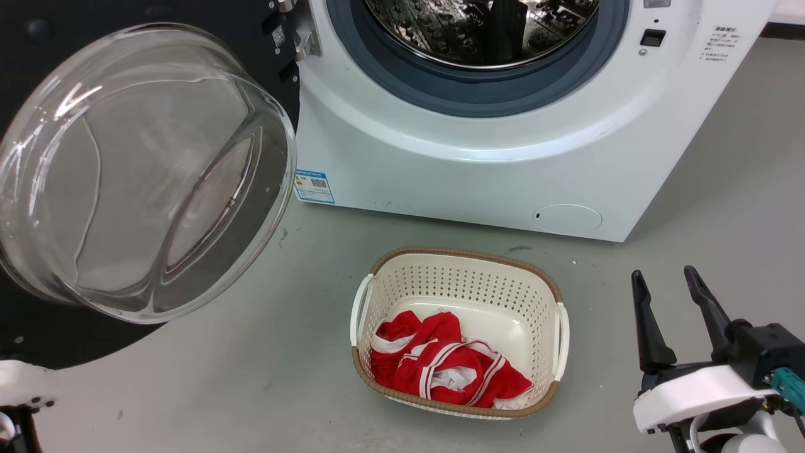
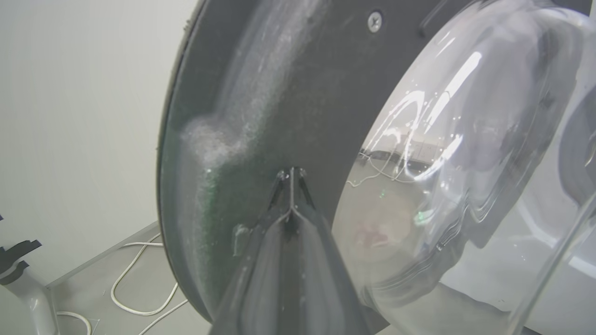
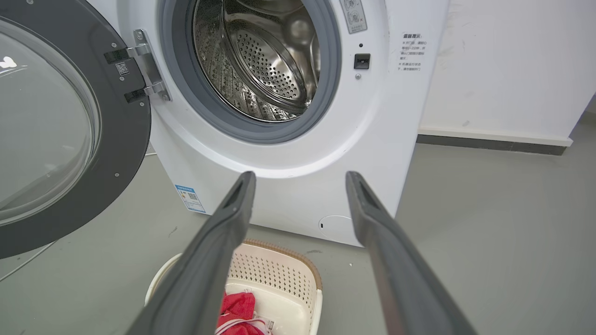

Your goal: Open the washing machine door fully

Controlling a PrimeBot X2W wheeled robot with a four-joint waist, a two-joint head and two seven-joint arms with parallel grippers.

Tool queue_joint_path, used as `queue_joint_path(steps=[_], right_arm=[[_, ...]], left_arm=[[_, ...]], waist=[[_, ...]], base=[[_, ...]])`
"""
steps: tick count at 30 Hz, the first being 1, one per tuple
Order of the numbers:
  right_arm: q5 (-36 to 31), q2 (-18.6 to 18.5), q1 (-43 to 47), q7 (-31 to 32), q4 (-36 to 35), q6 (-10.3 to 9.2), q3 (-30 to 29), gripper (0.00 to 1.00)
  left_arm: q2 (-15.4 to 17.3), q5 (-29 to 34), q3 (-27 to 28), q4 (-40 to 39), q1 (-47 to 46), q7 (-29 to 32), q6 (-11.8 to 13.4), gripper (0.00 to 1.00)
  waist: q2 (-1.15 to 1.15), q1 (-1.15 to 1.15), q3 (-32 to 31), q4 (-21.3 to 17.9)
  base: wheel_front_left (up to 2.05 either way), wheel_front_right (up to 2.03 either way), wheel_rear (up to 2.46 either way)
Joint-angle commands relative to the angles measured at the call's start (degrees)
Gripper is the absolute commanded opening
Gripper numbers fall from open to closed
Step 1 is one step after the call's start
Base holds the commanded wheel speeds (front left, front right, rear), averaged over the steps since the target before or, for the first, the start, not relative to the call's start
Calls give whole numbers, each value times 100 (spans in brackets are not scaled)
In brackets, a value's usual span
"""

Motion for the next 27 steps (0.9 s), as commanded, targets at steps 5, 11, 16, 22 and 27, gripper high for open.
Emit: queue_joint_path(steps=[5,11,16,22,27], right_arm=[[-33,10,-182,-24,39,-4,19,100],[44,10,-110,-110,169,-4,19,100],[111,10,-31,-193,274,-4,75,100],[162,10,132,-251,379,-4,144,100],[155,10,219,-243,345,-4,146,100]], left_arm=[[179,33,161,653,-465,-44,-262,0],[-41,220,176,450,-205,-43,-225,0],[-202,463,125,-47,233,-44,-137,0],[-721,850,-322,-925,1026,-44,-17,0],[-997,1058,-689,-1161,1262,-44,-89,48]], waist=[[0,0,102,-23],[0,0,-87,-47],[0,0,-360,-99],[0,0,-742,-237],[0,0,-872,-318]], base=[[0,0,0],[0,0,0],[0,0,0],[0,0,0],[0,0,0]])
